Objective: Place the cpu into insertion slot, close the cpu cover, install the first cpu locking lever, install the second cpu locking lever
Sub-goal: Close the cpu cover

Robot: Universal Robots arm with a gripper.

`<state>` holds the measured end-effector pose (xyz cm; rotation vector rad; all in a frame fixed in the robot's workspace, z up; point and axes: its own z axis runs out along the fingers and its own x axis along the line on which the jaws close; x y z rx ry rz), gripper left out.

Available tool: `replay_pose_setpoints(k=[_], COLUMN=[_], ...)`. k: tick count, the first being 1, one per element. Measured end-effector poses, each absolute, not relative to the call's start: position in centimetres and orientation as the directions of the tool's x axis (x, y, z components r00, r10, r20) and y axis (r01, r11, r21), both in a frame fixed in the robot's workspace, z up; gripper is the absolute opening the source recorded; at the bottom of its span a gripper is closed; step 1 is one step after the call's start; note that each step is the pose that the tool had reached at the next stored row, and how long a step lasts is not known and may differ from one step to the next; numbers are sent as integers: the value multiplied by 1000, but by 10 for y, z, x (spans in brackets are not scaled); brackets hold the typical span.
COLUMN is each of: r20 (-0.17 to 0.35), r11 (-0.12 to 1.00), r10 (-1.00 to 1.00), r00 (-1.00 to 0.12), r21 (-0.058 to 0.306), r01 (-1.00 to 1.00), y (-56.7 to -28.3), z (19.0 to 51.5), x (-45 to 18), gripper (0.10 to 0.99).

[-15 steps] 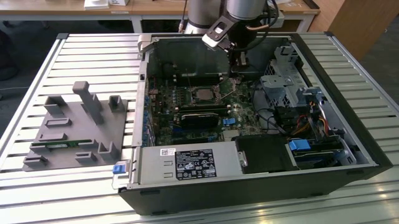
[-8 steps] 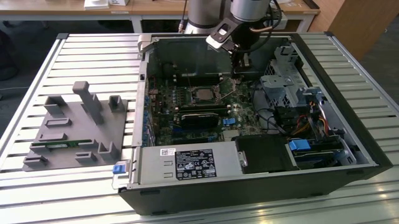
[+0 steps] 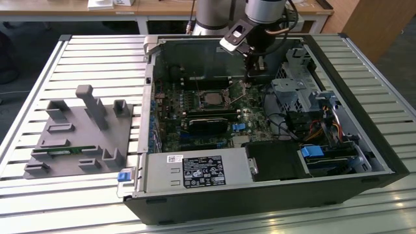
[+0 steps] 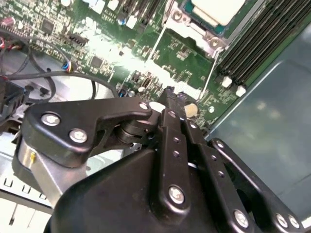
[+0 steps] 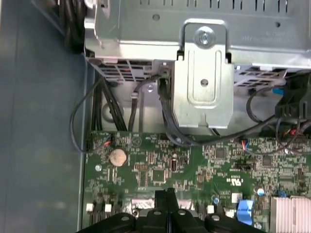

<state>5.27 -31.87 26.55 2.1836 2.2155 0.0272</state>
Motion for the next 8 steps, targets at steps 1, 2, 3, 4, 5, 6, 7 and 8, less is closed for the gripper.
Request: replay_pose_setpoints(k=[1, 2, 3, 4, 5, 6, 7, 8], r20=[-9, -9, -9, -10, -9, -9, -10, -10], r11=[15, 15, 15, 15, 15, 15, 15, 15], r10=[1000, 1000, 1000, 1000, 1000, 1000, 1000, 1000], r00=[-14, -14, -14, -14, -14, -14, -15, -14], r21=[33, 31, 30, 29, 28, 26, 25, 24], r01=[999, 999, 999, 999, 1000, 1000, 1000, 1000], y=[-319, -318, -318, -318, -318, -318, -318, -318], z=[265, 265, 264, 264, 263, 262, 260, 259], x=[54, 56, 57, 58, 59, 61, 61, 63], gripper=[122, 122, 122, 122, 122, 122, 122, 122])
